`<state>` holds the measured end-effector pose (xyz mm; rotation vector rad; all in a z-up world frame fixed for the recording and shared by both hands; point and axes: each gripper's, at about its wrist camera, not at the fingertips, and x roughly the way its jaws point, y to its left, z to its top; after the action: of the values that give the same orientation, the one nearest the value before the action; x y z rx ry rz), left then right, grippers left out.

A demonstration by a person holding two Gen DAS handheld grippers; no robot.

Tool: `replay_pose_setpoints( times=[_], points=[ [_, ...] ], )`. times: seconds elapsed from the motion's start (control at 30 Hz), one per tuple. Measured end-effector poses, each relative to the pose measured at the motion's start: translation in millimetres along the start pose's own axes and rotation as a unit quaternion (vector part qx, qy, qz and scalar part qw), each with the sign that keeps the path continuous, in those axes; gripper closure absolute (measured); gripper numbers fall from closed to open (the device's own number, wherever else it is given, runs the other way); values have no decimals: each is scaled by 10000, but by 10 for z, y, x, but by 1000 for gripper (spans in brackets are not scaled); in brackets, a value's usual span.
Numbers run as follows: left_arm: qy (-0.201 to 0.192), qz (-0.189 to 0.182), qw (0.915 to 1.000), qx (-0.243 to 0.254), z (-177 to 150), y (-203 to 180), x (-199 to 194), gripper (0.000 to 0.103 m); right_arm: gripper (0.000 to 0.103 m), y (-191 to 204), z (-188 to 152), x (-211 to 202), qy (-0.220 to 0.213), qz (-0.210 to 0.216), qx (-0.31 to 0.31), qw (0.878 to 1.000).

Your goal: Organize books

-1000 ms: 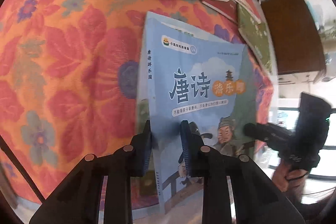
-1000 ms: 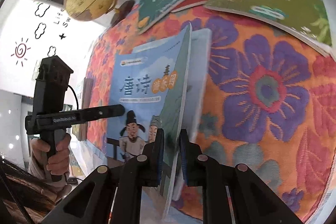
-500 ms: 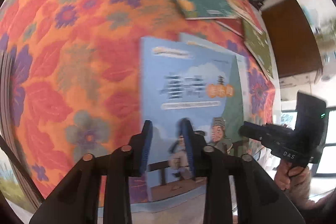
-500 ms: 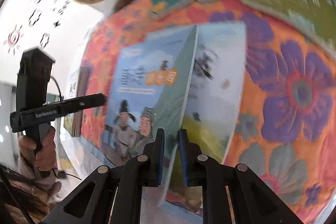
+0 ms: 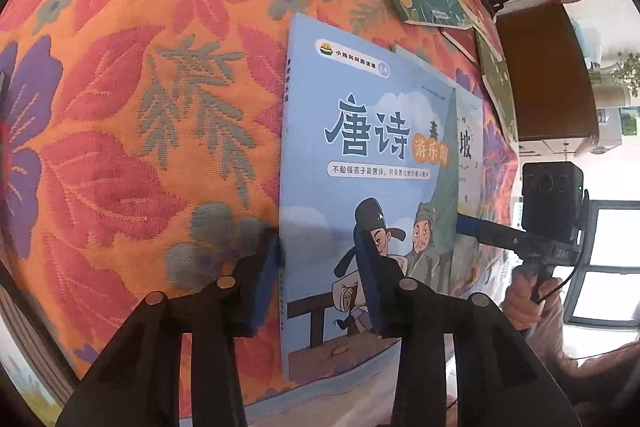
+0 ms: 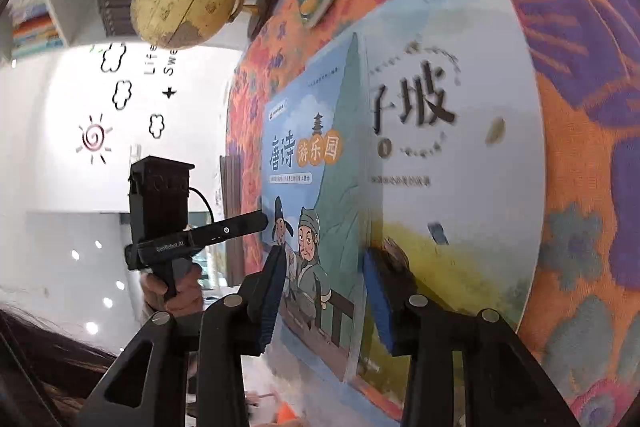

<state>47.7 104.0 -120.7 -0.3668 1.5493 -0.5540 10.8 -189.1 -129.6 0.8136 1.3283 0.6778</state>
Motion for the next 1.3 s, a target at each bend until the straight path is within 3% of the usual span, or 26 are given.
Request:
replay_pose_setpoints(
  times=[0.27,0.4,0.5,0.67,0.77,0.9,0.97,1.07,1.17,1.3],
  points=[
    [-22,-52,9999,92,-6,20,-8,69,64,86,94,28,94,-185,-409,9989],
    [66,194,9998,32,18,13,15,77,66,44,51,35,283,-88,-287,9991],
    [138,230,9996,-91,44,24,18,77,68,20,-140,-1,460,-191,-107,9987],
    [97,467,9988,120,25,-35,-19,74,69,5,-131,122,453,24,39,9990],
    [96,334,9994,-2,43,42,-26,75,66,38,-56,159,450,116,-131,9988],
    [209,460,9986,136,67,-10,3,74,66,10,-27,201,445,738,-122,9962],
    [203,519,9983,153,70,-38,8,74,74,59,8,293,516,470,-192,9974],
    [27,138,9997,-183,69,43,-18,74,82,79,51,250,369,-16,10,9993],
    [-100,172,9998,-67,78,-10,-18,74,85,131,53,228,329,-310,-11,9990],
    [-226,-361,9987,-290,160,106,-7,75,85,18,65,185,321,-129,247,9991]
  ],
)
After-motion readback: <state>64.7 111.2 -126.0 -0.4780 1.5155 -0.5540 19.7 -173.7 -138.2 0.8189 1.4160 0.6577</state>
